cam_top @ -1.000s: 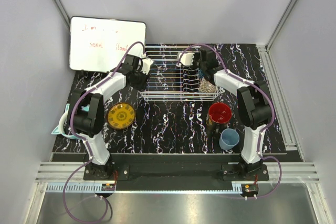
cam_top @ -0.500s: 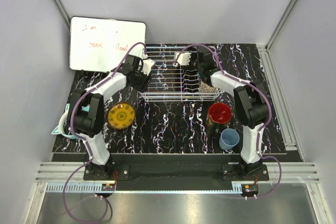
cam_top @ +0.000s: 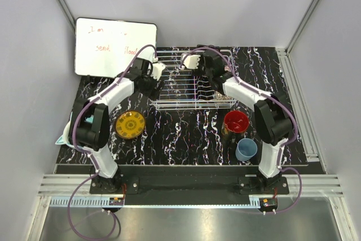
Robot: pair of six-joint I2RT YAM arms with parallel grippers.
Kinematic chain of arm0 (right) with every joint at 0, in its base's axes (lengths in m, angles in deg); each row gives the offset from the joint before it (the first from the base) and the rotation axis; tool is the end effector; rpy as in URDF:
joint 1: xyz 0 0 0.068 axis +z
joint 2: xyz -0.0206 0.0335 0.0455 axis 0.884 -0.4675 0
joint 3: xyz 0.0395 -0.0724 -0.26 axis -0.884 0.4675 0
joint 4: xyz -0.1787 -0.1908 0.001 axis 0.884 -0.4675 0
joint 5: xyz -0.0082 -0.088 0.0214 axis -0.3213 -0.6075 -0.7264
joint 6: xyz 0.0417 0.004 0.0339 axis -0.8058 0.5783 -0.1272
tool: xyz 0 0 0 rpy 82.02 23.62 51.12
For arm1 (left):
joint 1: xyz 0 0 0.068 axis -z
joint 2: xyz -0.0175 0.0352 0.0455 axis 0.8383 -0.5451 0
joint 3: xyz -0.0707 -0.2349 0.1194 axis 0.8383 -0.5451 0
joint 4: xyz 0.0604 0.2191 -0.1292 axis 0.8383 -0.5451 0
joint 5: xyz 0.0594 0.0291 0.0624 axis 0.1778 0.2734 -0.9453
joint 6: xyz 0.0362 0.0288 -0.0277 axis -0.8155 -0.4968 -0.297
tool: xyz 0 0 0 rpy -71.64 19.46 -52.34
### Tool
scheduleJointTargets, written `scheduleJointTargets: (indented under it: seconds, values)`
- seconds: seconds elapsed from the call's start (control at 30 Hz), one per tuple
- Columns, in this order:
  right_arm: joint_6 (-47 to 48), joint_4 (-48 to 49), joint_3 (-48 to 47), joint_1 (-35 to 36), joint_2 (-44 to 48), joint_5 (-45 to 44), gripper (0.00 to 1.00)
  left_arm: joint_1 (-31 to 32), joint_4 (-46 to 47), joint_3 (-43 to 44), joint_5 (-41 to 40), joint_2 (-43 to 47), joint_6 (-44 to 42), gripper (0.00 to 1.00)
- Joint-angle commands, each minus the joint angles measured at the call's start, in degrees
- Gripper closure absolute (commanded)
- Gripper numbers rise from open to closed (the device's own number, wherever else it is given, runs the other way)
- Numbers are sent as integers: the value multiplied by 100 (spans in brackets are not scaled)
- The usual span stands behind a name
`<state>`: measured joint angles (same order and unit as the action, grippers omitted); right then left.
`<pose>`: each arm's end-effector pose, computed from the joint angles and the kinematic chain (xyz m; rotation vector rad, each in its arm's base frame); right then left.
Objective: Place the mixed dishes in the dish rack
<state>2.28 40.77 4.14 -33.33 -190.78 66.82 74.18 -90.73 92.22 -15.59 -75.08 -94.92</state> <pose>0.4073 0.2150 0.2618 -1.4026 1.3355 -0.7301 0.3643 -0.1186 0.2232 0.8043 2.3855 -0.1934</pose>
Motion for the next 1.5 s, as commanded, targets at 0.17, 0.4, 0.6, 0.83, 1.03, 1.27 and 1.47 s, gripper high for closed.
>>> scheduleJointTargets:
  seconds: [0.17,0.4,0.6,0.83,1.03,1.27,1.47]
  values:
    - [-1903,-1091,252,591,1772,-1762,0,45,-556,306,-150,1222,-245,1]
    - [-4166,-2380,-561,1338,2090,-3177,0,-103,-1293,-8,-291,2356,-429,1]
    - [-6965,-4335,-935,1884,2563,-617,0,-929,-1979,-1404,-98,3622,-1299,1]
    - [-8223,-4256,110,1884,3011,197,0,-1642,-1533,-2927,-150,4046,-1863,3]
    - [-8970,-3755,1481,1884,4188,293,3,-2028,-698,-2955,-45,3186,-1749,6]
    - [-9445,-3456,2546,1884,5253,188,2,-2301,-442,-2437,447,2095,-1467,8]
    - [-9463,-3394,2713,1884,5069,162,4,-2301,-459,-2286,807,1488,-1423,11]
